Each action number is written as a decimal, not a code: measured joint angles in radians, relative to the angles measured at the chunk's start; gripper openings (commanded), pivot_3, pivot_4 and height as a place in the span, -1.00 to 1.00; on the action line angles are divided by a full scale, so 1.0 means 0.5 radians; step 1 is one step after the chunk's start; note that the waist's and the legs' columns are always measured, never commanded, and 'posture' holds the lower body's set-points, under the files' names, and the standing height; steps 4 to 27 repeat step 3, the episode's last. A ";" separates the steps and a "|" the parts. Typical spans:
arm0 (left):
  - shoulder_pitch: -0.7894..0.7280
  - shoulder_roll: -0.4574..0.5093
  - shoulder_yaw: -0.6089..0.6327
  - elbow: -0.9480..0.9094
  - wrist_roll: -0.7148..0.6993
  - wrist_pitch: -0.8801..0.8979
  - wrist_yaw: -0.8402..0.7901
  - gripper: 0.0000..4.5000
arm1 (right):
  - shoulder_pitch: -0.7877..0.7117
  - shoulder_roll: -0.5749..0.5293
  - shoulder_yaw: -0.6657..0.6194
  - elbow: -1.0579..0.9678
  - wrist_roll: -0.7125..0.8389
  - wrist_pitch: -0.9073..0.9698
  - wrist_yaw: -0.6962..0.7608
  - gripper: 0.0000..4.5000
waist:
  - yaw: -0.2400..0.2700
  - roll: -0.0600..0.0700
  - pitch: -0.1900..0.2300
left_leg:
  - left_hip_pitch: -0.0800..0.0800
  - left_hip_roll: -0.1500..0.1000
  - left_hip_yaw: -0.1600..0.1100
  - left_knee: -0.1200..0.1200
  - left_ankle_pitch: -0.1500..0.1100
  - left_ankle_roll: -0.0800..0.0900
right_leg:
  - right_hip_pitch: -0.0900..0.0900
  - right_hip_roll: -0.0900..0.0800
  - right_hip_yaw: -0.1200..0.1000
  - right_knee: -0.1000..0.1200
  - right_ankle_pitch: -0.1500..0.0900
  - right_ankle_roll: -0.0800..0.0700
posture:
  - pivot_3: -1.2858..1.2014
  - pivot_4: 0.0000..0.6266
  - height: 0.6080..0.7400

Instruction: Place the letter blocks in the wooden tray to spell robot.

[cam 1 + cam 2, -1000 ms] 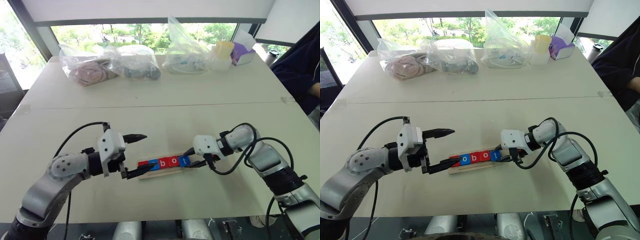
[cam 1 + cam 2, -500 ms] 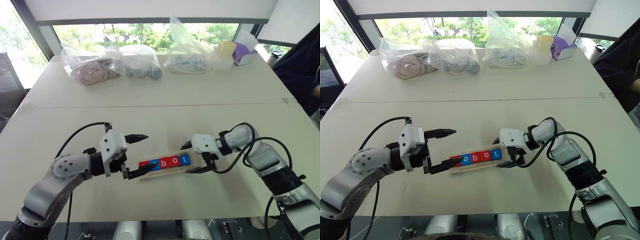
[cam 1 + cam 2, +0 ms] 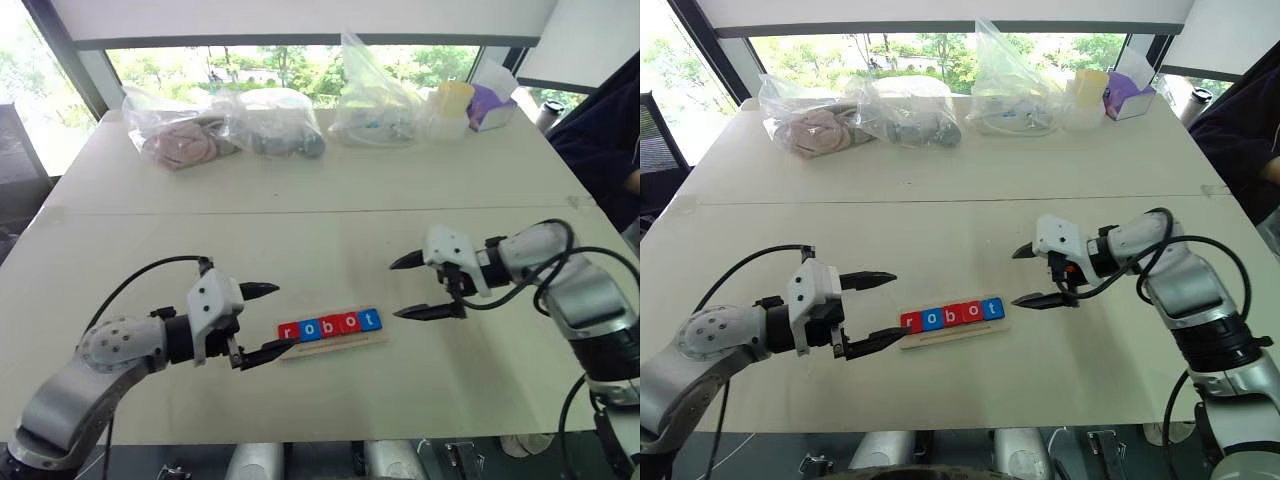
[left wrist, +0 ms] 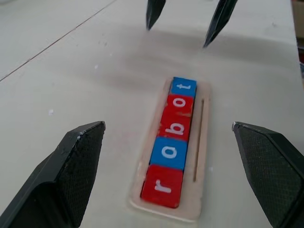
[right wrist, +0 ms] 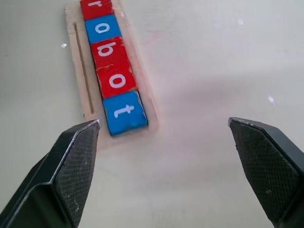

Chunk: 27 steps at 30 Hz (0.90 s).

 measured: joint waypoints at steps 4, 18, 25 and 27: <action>0.098 0.059 0.169 -0.028 -0.087 0.042 -0.043 1.00 | 0.145 -0.142 -0.093 -0.165 0.136 0.112 0.048 0.98 | 0.000 0.000 0.000 | -0.001 0.000 0.001 0.000 0.000 0.000 | -0.001 0.000 0.000 0.000 0.000 0.000 | 0.03 -0.52 1.00; 0.098 0.059 0.169 -0.028 -0.087 0.042 -0.043 1.00 | 0.145 -0.142 -0.093 -0.165 0.136 0.112 0.048 0.98 | 0.000 0.000 0.000 | -0.001 0.000 0.001 0.000 0.000 0.000 | -0.001 0.000 0.000 0.000 0.000 0.000 | 0.03 -0.52 1.00; 0.098 0.059 0.169 -0.028 -0.087 0.042 -0.043 1.00 | 0.145 -0.142 -0.093 -0.165 0.136 0.112 0.048 0.98 | 0.000 0.000 0.000 | -0.001 0.000 0.001 0.000 0.000 0.000 | -0.001 0.000 0.000 0.000 0.000 0.000 | 0.03 -0.52 1.00; 0.098 0.059 0.169 -0.028 -0.087 0.042 -0.043 1.00 | 0.145 -0.142 -0.093 -0.165 0.136 0.112 0.048 0.98 | 0.000 0.000 0.000 | -0.001 0.000 0.001 0.000 0.000 0.000 | -0.001 0.000 0.000 0.000 0.000 0.000 | 0.03 -0.52 1.00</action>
